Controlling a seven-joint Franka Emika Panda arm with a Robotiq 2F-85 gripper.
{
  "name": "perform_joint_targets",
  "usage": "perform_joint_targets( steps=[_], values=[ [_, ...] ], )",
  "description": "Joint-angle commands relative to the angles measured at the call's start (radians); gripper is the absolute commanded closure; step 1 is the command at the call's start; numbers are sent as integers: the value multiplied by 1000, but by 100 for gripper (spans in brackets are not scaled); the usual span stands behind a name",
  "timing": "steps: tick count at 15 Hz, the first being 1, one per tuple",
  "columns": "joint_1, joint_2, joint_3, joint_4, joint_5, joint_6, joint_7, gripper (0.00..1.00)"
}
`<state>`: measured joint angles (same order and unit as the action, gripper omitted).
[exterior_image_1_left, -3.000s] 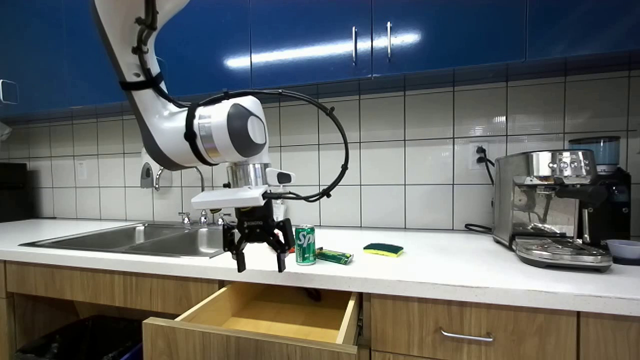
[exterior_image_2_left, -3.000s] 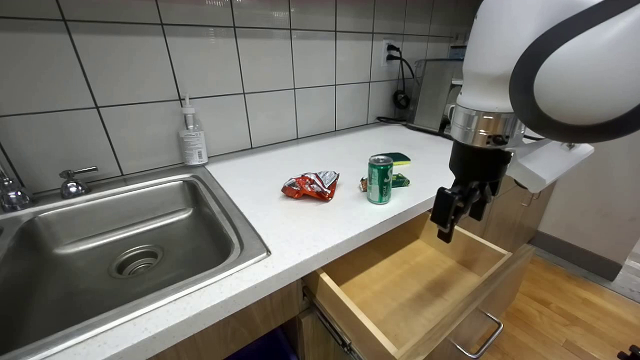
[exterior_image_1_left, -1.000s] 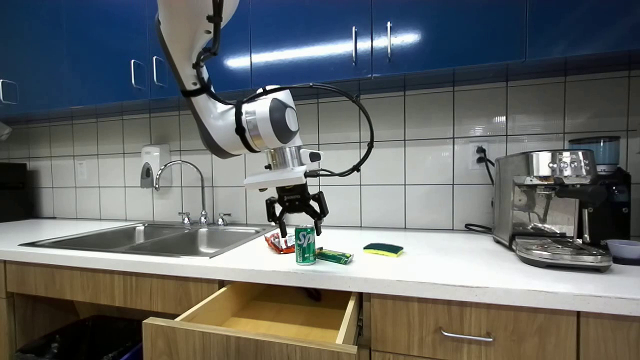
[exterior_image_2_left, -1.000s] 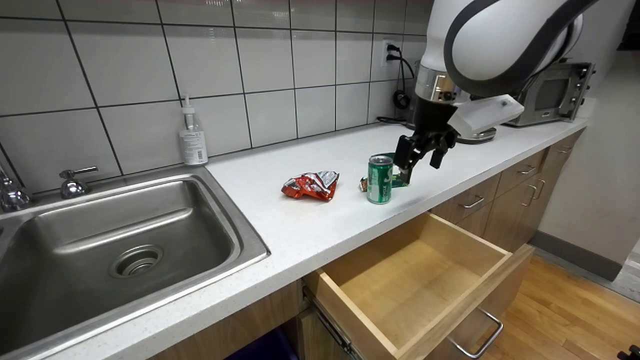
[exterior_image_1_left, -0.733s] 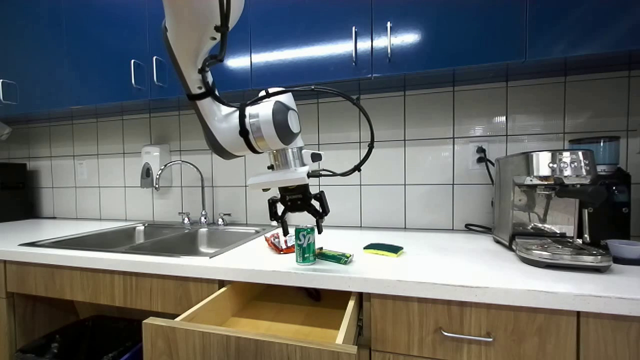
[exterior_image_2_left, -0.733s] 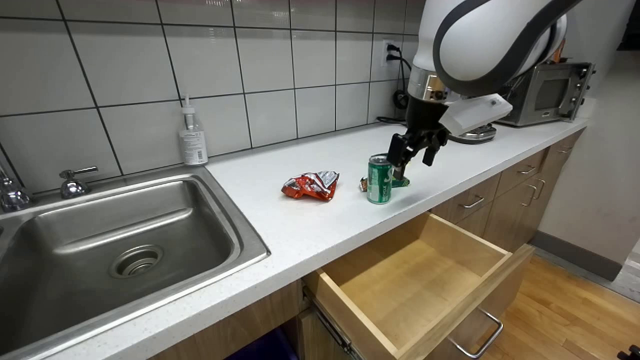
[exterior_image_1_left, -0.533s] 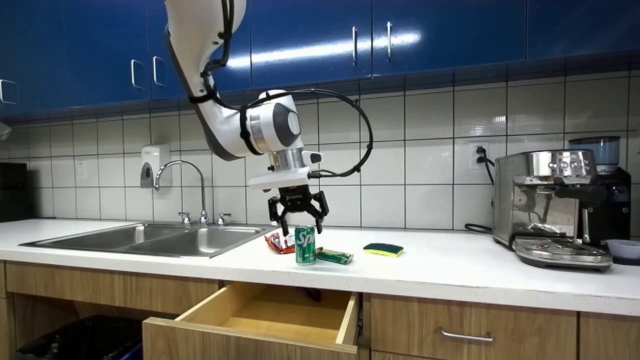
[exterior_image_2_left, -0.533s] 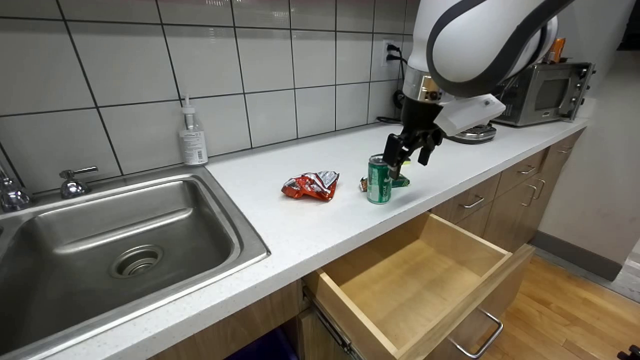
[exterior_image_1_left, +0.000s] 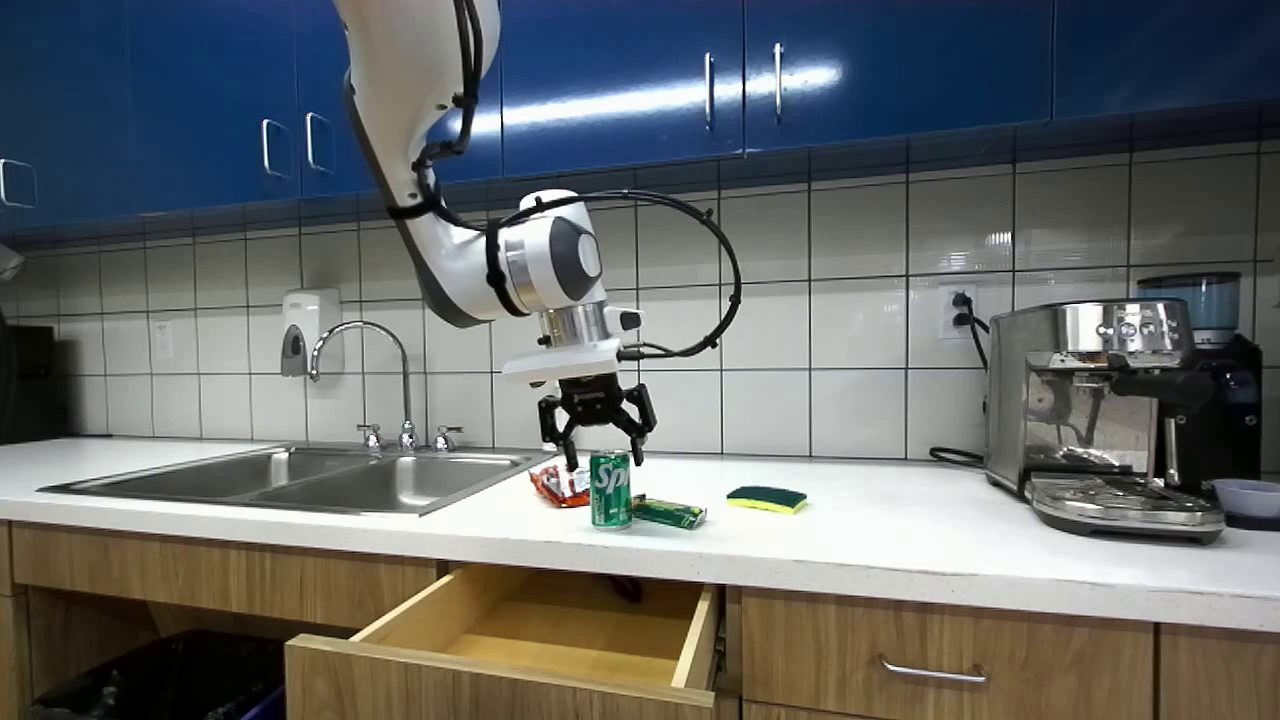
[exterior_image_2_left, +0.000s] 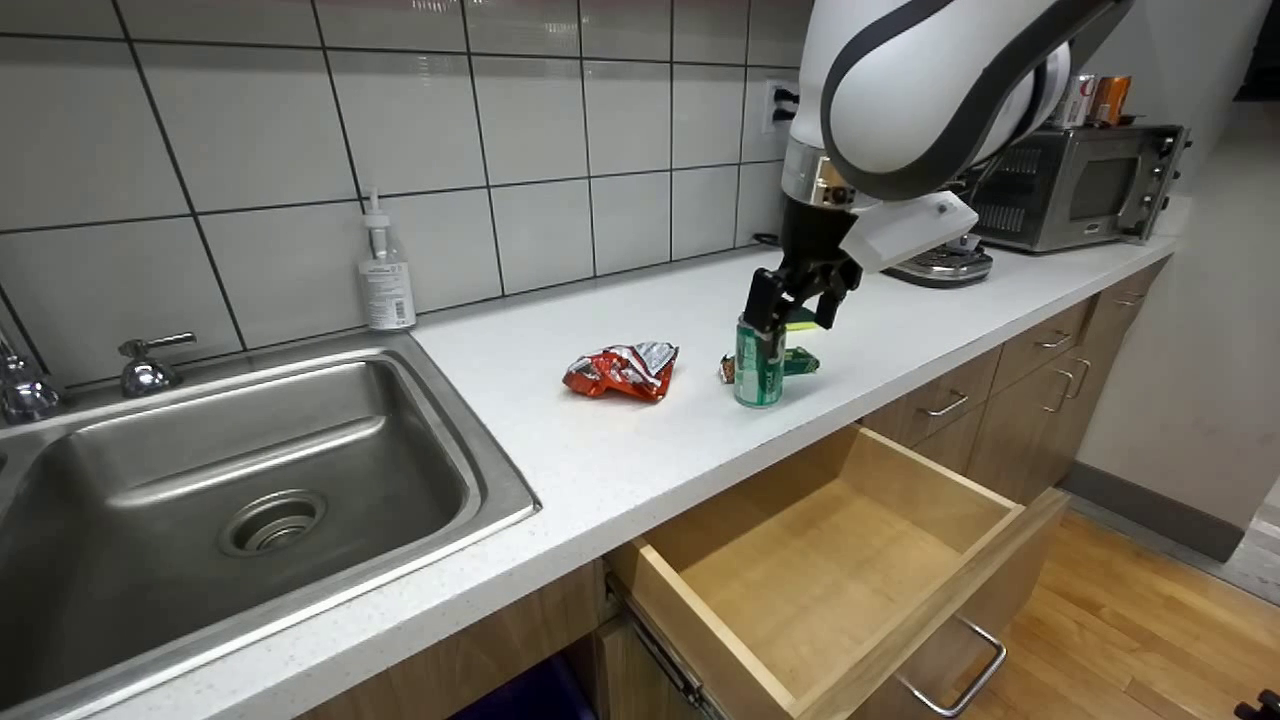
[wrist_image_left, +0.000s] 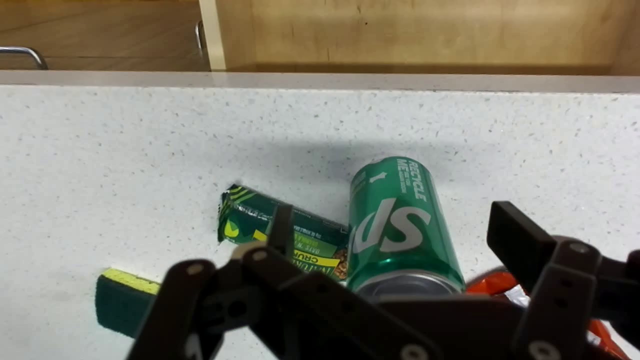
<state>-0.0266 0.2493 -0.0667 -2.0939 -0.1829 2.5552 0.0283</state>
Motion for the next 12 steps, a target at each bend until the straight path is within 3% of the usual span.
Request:
perform_joint_targets(
  steps=[1, 9, 10, 12],
  values=[
    [1, 43, 5, 67, 11, -32, -23, 0],
    [2, 94, 7, 125, 13, -40, -26, 2],
    [2, 99, 7, 129, 12, -39, -26, 26],
    [5, 105, 6, 134, 8, -39, -24, 31]
  ],
)
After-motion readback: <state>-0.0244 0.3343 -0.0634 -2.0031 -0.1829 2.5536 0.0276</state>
